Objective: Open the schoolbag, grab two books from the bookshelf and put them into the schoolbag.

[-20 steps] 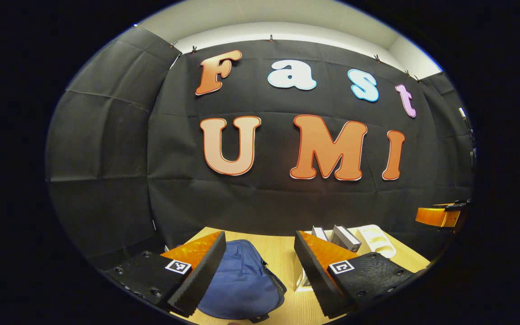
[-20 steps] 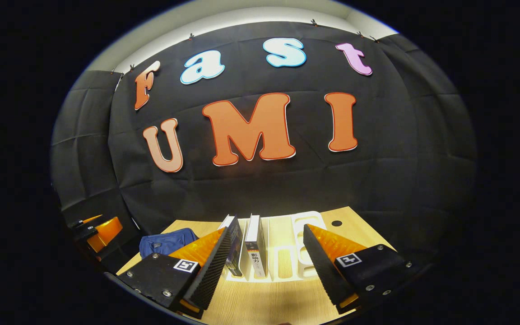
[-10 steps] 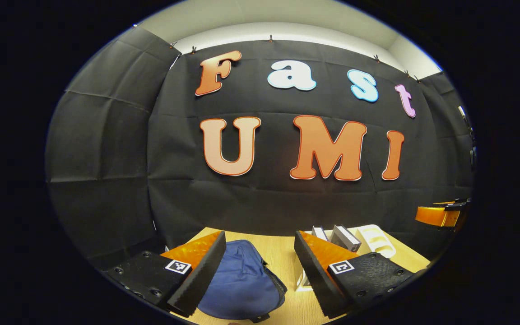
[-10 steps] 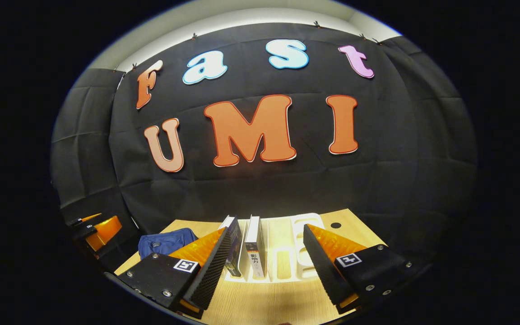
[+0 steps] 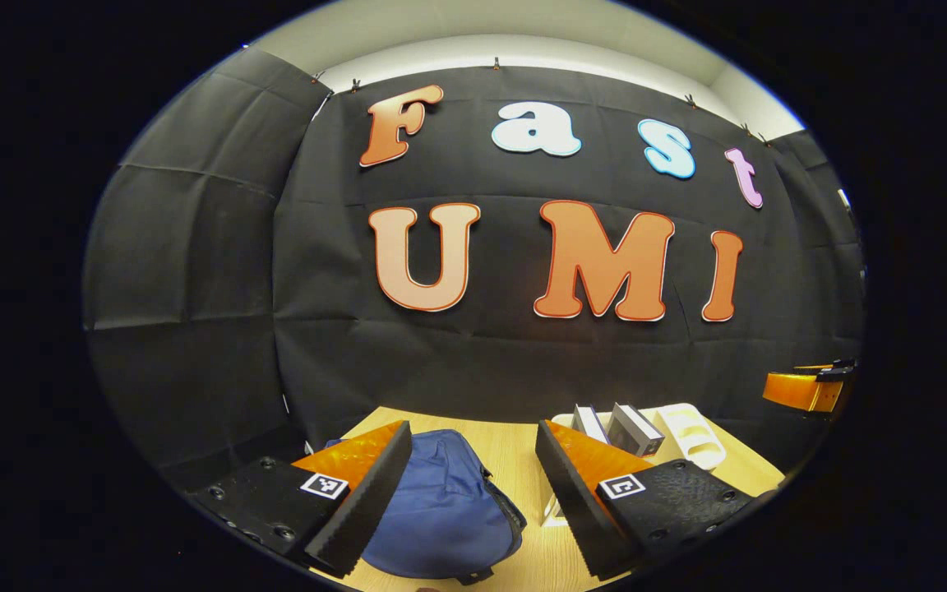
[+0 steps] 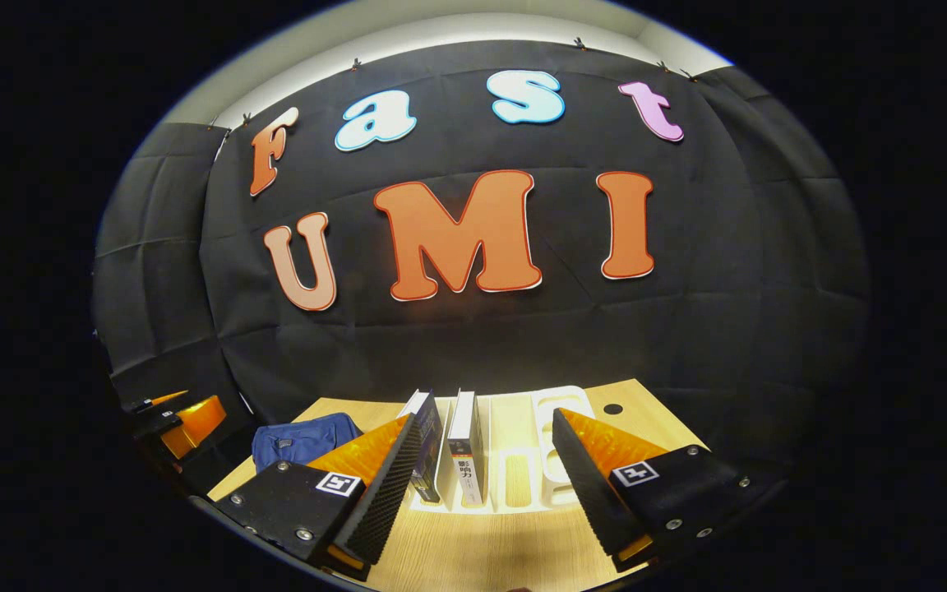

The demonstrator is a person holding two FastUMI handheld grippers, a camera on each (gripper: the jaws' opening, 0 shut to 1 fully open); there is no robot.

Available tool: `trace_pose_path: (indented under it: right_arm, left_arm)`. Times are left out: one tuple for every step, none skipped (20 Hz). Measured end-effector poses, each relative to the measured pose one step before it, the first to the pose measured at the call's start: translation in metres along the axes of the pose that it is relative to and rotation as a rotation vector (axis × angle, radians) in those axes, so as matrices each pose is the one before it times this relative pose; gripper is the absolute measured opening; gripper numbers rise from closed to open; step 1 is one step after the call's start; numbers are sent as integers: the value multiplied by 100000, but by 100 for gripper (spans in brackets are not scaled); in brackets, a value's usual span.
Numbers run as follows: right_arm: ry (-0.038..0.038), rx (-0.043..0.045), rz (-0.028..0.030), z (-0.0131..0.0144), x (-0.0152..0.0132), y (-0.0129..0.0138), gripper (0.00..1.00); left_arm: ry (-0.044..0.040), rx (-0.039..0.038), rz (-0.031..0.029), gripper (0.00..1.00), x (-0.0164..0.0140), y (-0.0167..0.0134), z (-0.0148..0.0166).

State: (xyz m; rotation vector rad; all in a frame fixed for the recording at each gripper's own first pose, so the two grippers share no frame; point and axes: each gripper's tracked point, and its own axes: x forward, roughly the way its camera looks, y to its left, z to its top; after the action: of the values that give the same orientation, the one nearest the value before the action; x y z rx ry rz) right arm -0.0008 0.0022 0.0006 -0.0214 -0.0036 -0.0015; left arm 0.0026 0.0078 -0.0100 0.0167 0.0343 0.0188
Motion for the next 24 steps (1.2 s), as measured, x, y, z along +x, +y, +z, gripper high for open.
trace_pose_path:
  right_arm:
    - [-30,-139,-93,100,48,16,95]
    - [37,59,-130,-105,-55,-54,95]
    - [318,232,-64,-93,81,-24,100]
    - [440,387,-23,-194,59,-178,100]
    - [529,345,-77,-84,-58,30,100]
    - [313,304,-2,-71,61,-47,100]
    - [30,108,-165,-37,4,-112,100]
    - [-7,-292,-82,-46,76,-10,95]
    - [-64,-561,-51,-31,100,-22,100]
    - [-28,-510,-71,-24,30,-30,100]
    - [-1,-411,-79,-18,-13,-63,100]
    - [38,-106,-95,44,4,29,95]
    - [68,244,49,-67,101,-42,95]
    - [194,476,-23,-45,42,-27,95]
    - [249,398,-27,-36,153,33,95]
    - [63,172,-5,-21,102,-100,95]
    - [41,36,-146,-56,106,89,95]
    - [-49,71,-7,45,94,-2,95]
    - [186,74,16,-23,108,33,95]
    - [301,75,-40,-37,145,25,95]
    - [482,113,-112,-294,182,-5,95]
    - [512,171,-130,-232,148,39,95]
    - [619,166,-163,-291,101,-69,95]
    - [728,149,-105,-344,92,-50,100]
  left_arm:
    - [-148,415,103,95,-34,100,5]
    - [-251,1163,106,95,-57,-24,40]
    - [267,1900,447,94,50,35,-144]
    - [80,1615,370,94,63,45,-75]
    - [74,577,-310,95,-111,-84,-83]
    - [-37,-555,-495,95,91,-97,107]
    - [367,-1116,-567,94,23,-64,-260]
    - [683,-1195,-562,94,149,-57,-227]
    - [561,-1057,-413,94,248,-103,-350]
    - [382,-533,-35,95,-50,108,-108]
    - [369,-123,187,95,40,176,-177]
    - [-238,46,1448,95,35,348,14]
    - [-460,-152,684,95,88,296,117]
    - [-219,-97,28,94,51,-56,68]
    - [57,124,221,94,1,210,-19]
    - [-369,481,488,95,130,169,197]
    - [-269,802,659,94,78,71,-149]
    - [-59,757,132,94,127,-14,2]
    - [342,861,-201,95,8,-21,-151]
    - [422,929,-273,94,117,-91,-146]
    - [492,1046,-150,94,194,-83,-283]
    - [725,1053,-258,94,176,-132,-365]
    - [928,989,-318,94,97,-157,-635]
    - [1058,1180,-182,95,243,-114,-540]
